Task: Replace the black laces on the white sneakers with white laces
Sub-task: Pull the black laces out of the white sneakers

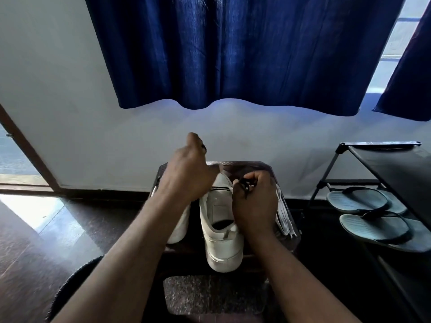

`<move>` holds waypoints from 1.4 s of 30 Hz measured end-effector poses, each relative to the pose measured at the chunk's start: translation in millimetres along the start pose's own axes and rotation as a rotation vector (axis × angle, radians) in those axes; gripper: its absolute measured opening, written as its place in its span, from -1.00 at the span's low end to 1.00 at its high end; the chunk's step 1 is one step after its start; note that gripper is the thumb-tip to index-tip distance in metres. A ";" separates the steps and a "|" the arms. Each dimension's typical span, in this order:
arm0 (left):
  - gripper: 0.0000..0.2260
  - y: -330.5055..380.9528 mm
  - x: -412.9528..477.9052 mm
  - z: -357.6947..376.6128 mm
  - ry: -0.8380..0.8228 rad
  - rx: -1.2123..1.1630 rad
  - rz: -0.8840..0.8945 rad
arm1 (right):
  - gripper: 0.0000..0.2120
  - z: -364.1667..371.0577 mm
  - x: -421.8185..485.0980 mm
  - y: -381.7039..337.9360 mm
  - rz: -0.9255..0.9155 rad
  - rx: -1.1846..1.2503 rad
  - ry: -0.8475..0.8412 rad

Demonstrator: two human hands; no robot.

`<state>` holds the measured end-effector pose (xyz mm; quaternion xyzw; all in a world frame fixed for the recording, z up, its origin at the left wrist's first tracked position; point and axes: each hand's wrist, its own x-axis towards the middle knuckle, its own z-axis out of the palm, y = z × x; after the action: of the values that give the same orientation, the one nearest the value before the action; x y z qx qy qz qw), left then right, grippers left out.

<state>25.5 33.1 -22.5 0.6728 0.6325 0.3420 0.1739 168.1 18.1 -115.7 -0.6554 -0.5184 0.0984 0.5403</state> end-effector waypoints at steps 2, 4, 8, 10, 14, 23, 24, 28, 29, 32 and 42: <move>-0.45 -0.9 -4.9 11.7 -0.096 0.206 0.102 | -0.78 0.9 0.2 -0.3 0.010 0.014 -0.002; -0.42 -2.2 -7.4 20.7 -0.170 0.438 0.182 | -0.80 1.3 0.7 -0.2 0.017 0.041 -0.001; -0.76 -1.8 -7.7 27.7 -0.150 0.629 0.202 | -0.82 0.8 0.7 0.7 0.021 0.045 -0.003; -0.77 -2.7 -7.1 30.6 -0.119 0.545 0.177 | -0.82 0.4 0.9 0.5 0.035 0.046 -0.009; -0.74 6.4 0.3 16.6 -0.019 -0.168 -0.053 | -0.81 -1.1 0.2 -0.2 0.024 0.035 -0.006; -0.84 -1.8 5.0 -1.2 0.031 -0.192 0.010 | -0.83 -3.0 -2.4 -3.7 -0.008 0.039 0.013; -0.76 -3.3 4.6 2.4 0.010 -0.002 0.057 | -0.84 -2.7 -2.8 -4.4 -0.012 0.043 0.012; -0.64 -7.7 2.1 12.5 -0.149 0.496 0.040 | -0.83 -5.3 -2.4 -6.0 0.017 0.057 -0.005; -0.68 -8.2 1.3 14.4 -0.179 0.560 0.039 | -0.83 -6.3 -2.0 -6.5 0.028 0.064 -0.008; -0.79 -6.1 -2.9 16.1 -0.165 0.578 0.057 | -0.83 -7.0 -2.2 -8.0 0.043 0.081 -0.013; -0.78 2.0 5.8 -3.5 -0.011 -0.465 -0.137 | -0.84 -6.6 0.8 -15.4 0.171 0.088 -0.012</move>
<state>24.4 37.8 -17.2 0.5720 0.5798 0.4625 0.3503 164.2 12.9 -100.3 -0.6722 -0.4591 0.1706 0.5553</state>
